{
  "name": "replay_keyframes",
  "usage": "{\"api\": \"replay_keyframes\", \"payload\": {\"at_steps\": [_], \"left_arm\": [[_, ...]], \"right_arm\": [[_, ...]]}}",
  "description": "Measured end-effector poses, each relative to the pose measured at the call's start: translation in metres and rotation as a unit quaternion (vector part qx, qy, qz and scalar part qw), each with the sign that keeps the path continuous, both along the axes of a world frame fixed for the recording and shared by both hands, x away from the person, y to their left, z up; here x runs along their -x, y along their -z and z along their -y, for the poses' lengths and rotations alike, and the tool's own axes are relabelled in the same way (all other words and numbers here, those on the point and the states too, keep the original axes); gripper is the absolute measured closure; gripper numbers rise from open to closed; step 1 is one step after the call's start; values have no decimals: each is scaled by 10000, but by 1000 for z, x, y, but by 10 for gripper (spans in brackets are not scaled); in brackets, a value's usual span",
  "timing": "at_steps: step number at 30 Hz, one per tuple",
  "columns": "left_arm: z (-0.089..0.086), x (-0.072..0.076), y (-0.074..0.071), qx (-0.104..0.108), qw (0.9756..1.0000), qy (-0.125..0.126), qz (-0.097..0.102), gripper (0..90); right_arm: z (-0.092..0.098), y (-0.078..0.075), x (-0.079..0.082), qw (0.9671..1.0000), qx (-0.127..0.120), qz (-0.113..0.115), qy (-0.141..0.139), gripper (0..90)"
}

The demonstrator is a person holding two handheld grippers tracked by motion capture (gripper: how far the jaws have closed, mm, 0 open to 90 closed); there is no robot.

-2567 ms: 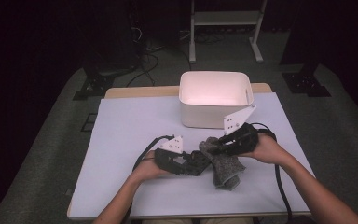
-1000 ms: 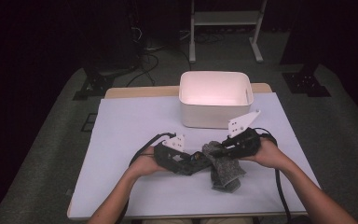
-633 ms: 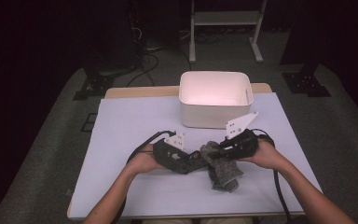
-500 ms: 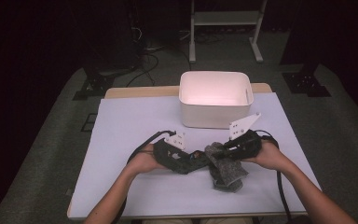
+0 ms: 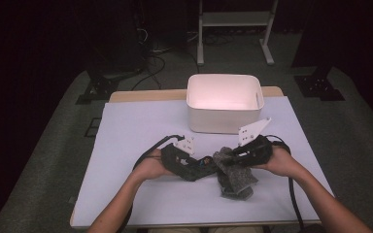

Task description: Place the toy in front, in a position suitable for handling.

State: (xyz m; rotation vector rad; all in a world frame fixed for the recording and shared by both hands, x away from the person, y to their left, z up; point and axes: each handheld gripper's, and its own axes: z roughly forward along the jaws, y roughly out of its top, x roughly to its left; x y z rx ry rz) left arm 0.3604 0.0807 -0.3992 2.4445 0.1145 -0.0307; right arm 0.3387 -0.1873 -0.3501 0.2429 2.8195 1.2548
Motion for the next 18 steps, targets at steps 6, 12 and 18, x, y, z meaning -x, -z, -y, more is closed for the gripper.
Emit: {"api": "replay_keyframes", "payload": {"at_steps": [6,12,18], "left_arm": [[1,-1,-1,-123,9999,-31,-55,572],[6,0,-2,-280,9996,43,41,571],[2,1,1,-203,9998,13,43,569]], "right_arm": [[-3,-1,1,9999,-108,51,-21,800],[-14,-2,0,9997,-165,66,-173,800],[-4,12,-2,9999,-117,-96,-26,800]]}}
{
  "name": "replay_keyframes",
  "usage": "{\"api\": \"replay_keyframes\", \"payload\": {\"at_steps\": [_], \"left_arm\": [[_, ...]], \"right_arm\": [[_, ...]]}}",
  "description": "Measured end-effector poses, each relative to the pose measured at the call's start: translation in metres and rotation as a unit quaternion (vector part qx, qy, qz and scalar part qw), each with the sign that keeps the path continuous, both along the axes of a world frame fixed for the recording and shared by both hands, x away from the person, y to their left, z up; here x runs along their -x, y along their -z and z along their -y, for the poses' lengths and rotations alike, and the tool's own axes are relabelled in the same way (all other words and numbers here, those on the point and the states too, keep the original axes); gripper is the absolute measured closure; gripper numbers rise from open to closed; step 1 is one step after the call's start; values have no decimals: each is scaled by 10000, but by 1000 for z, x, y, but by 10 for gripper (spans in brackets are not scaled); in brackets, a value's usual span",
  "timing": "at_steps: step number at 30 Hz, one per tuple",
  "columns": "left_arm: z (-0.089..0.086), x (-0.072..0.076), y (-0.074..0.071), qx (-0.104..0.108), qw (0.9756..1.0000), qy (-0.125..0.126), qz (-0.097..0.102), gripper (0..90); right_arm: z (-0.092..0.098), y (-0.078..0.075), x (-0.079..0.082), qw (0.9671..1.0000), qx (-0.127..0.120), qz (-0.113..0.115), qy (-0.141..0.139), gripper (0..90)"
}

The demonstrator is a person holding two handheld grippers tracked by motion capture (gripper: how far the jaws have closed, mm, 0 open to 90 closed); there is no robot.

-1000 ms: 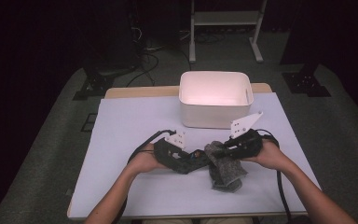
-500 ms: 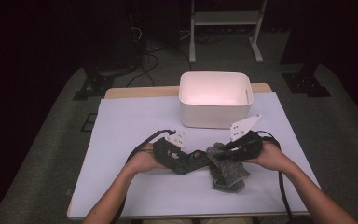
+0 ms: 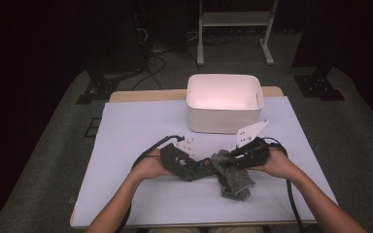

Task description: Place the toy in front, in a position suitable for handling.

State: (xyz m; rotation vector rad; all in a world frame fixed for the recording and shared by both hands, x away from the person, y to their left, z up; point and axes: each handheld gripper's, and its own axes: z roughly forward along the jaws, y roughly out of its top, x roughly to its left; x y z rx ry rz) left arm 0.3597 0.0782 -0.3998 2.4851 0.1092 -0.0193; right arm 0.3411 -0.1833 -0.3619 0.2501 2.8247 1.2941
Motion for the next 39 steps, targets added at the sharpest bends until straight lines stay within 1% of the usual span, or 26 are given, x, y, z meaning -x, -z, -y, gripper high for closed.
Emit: {"api": "replay_keyframes", "payload": {"at_steps": [1,3,4,6,7,9,11,12,13,15,16,18,21,22,23,25,27,31,34,35,38,39], "left_arm": [[1,0,0,-1,10000,4,-5,568],[4,-2,0,-33,10000,8,-40,569],[5,-3,0,-55,10000,41,-37,569],[8,-4,2,-55,10000,27,-68,571],[10,-4,3,-79,9999,56,-67,572],[13,-3,4,-109,9999,71,-51,572],[13,-4,6,-99,9999,37,-69,572],[12,-5,7,-98,9999,37,-55,574],[11,-5,8,-155,9999,15,-56,578],[8,-6,8,-63,9999,-22,-93,581],[8,-6,9,-62,9999,-10,-79,580],[8,-5,8,-74,10000,-24,-51,580],[5,-4,7,-44,10000,-17,-9,587],[4,-2,8,-40,10000,-26,58,577],[2,-1,8,-37,9999,-31,145,549],[-3,1,11,17,9997,-91,207,497],[-9,2,15,158,9995,-149,221,456],[-21,4,27,327,9989,-270,204,438],[-29,6,35,524,9979,-353,128,418],[-30,6,37,568,9975,-386,148,418],[-33,7,42,736,9963,-431,74,426],[-32,6,44,647,9971,-395,-3,466]], "right_arm": [[1,2,0,10000,18,-31,10,800],[3,3,0,9999,111,25,25,800],[3,3,1,9999,148,9,77,800],[3,1,0,9999,83,47,58,800],[2,1,0,10000,55,31,70,800],[-2,3,-1,9999,99,40,18,800],[-3,7,-3,9999,140,4,16,800],[-1,10,-4,9999,144,-49,58,800],[1,14,-4,9997,193,-89,106,801],[2,24,-5,9994,281,-173,143,800],[4,30,-5,9994,205,-211,183,800],[6,32,-7,9993,87,-289,225,801],[6,32,-6,9994,119,-250,225,800],[6,32,-6,9994,139,-243,213,800],[6,32,-6,9994,168,-256,183,800],[6,32,-5,9993,177,-284,186,800],[7,32,-4,9993,171,-290,175,800],[8,34,-3,9993,166,-297,177,799],[7,33,-4,9992,219,-305,153,799],[7,32,-4,9992,243,-298,145,799],[7,30,-4,9992,254,-263,159,799],[8,30,-4,9992,245,-257,176,799]]}}
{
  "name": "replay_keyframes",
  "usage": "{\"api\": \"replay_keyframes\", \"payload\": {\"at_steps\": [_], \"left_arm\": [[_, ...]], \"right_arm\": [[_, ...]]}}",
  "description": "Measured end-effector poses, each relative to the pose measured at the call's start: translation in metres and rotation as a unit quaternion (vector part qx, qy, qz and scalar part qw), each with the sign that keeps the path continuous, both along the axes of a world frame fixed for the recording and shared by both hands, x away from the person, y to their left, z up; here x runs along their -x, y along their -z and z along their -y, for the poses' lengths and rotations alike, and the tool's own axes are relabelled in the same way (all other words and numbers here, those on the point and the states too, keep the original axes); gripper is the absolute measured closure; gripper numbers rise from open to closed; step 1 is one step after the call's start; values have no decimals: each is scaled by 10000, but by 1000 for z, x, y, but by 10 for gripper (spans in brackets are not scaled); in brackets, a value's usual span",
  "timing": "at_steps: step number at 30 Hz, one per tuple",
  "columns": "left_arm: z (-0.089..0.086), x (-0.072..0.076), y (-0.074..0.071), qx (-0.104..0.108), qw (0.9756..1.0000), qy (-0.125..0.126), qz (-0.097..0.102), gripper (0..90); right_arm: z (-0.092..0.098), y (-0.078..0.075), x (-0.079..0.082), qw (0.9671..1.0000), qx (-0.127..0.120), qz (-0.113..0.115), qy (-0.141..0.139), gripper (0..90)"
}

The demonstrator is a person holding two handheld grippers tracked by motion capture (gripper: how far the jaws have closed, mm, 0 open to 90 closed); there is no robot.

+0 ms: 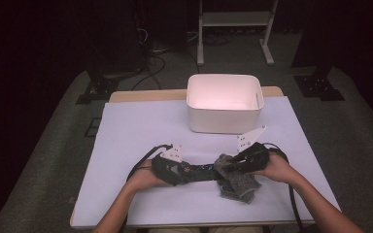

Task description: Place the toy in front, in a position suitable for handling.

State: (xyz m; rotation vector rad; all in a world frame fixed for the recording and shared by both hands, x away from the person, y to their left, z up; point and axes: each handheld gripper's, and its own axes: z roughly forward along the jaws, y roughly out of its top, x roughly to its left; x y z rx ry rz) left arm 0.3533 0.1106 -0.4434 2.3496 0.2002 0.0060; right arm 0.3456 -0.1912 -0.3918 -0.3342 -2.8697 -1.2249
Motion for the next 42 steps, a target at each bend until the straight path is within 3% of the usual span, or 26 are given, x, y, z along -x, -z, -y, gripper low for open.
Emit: {"api": "replay_keyframes", "payload": {"at_steps": [2,5,9,15,19,24,28,33,37,42], "left_arm": [[2,0,1,-109,9998,99,-92,561],[3,1,0,-212,9996,189,23,577],[3,2,1,-159,9996,211,95,580],[3,2,1,-45,9996,227,131,582],[0,2,2,-18,9997,216,95,583],[0,2,1,5,9996,246,151,583],[-1,2,2,28,9997,229,96,583],[-1,0,3,45,9997,223,40,583],[0,0,4,49,9997,241,71,582],[1,-1,4,56,9996,255,107,581]], "right_arm": [[3,-1,0,10000,-39,17,26,799],[8,-3,1,9999,-67,46,99,799],[9,-6,1,9998,-85,109,111,799],[-19,-12,-1,9996,-103,186,-177,799],[-33,-10,-5,9994,54,191,-296,800],[-21,-9,-4,9996,137,158,-205,800],[-4,-7,-1,9990,388,200,-40,800],[9,-5,-1,9996,251,124,88,800],[-2,-8,-2,9998,151,147,-38,800],[-30,-13,-4,9992,131,201,-322,800]]}}
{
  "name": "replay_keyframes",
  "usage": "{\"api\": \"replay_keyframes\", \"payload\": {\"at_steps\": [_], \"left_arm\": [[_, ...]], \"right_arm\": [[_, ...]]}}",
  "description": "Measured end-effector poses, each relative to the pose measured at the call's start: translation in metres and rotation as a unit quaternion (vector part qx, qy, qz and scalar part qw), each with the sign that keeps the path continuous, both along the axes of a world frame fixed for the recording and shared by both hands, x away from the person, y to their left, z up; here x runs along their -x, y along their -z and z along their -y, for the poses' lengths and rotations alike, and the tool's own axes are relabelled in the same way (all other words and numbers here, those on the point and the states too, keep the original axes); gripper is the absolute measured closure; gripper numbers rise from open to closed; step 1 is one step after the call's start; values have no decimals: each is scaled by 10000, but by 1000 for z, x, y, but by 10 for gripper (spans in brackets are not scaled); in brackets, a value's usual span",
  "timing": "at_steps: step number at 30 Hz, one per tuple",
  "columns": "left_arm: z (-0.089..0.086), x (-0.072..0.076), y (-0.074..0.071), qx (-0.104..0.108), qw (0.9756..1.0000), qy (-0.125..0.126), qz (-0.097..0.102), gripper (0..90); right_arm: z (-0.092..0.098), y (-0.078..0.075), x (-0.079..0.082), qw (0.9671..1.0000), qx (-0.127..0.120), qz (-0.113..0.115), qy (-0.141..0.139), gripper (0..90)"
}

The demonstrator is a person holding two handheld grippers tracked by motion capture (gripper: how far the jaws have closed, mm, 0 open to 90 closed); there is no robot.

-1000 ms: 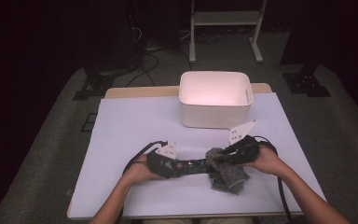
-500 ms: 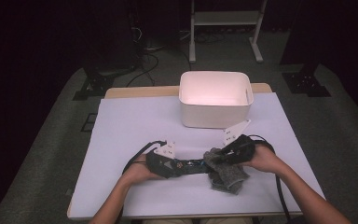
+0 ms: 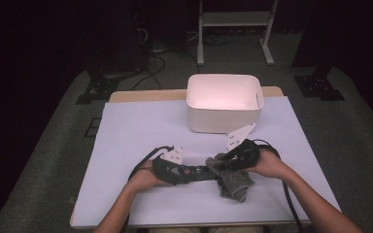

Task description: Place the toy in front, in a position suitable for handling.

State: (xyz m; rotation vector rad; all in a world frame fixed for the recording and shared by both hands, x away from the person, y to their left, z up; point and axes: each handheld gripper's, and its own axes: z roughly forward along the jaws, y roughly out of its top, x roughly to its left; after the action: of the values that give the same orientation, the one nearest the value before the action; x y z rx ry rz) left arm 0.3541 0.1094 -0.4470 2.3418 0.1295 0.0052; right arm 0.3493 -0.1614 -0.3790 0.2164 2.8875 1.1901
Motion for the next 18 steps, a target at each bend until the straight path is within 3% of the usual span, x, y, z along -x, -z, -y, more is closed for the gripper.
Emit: {"api": "replay_keyframes", "payload": {"at_steps": [10,18], "left_arm": [[5,-1,0,2,10000,23,59,581],[4,-1,1,54,10000,6,-3,582]], "right_arm": [[-42,1,-3,9993,93,21,-351,800],[-20,1,-3,9997,163,11,-183,801]]}}
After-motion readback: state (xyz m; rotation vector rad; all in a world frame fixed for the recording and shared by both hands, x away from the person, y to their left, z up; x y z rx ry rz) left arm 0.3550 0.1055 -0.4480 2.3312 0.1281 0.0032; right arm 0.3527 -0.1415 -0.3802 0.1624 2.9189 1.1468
